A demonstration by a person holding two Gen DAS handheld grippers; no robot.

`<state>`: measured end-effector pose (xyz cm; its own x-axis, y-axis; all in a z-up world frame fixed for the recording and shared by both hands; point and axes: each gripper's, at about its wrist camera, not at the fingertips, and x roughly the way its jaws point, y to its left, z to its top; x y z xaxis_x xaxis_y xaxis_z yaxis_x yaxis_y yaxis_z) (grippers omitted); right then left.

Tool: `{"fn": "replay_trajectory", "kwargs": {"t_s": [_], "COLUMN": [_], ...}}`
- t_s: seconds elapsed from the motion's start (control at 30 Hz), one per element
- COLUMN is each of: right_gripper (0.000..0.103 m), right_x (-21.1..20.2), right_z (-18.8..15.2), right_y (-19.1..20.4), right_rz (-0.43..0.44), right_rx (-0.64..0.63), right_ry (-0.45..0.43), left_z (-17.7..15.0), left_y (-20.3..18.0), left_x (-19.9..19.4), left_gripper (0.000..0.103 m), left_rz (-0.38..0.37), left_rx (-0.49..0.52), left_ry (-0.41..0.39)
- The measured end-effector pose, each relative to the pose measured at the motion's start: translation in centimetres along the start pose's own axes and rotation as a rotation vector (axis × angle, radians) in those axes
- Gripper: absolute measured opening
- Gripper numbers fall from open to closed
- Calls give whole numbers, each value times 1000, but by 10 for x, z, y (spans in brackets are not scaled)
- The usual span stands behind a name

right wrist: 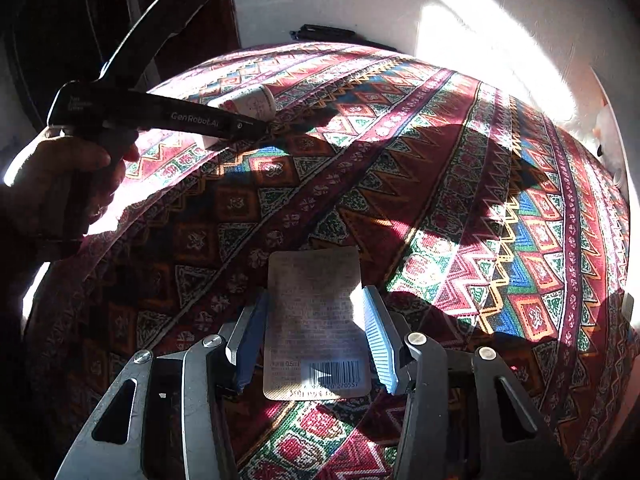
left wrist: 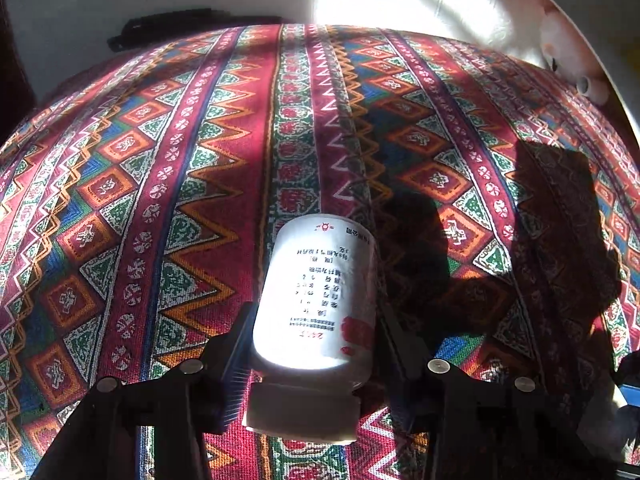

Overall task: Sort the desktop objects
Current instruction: 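Grasp the white pill bottle with the left gripper while the right grasps the card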

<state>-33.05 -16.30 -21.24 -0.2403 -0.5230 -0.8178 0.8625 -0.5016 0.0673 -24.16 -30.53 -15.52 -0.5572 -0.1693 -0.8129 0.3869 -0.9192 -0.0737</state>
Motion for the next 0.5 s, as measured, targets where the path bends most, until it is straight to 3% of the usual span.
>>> {"fn": "replay_trajectory", "kwargs": {"t_s": [0.23,0.5], "right_gripper": [34,32], "right_x": [-51,-140], "right_z": [-19,-32], "right_y": [11,41], "right_rz": [2,-35], "right_rx": [63,66], "right_ry": [-62,-184], "left_z": [-17,-37], "left_y": [-15,-38], "left_x": [-45,-130], "left_gripper": [44,44], "left_rz": [-142,-226], "left_rx": [-17,-10], "left_ry": [-31,-117]}}
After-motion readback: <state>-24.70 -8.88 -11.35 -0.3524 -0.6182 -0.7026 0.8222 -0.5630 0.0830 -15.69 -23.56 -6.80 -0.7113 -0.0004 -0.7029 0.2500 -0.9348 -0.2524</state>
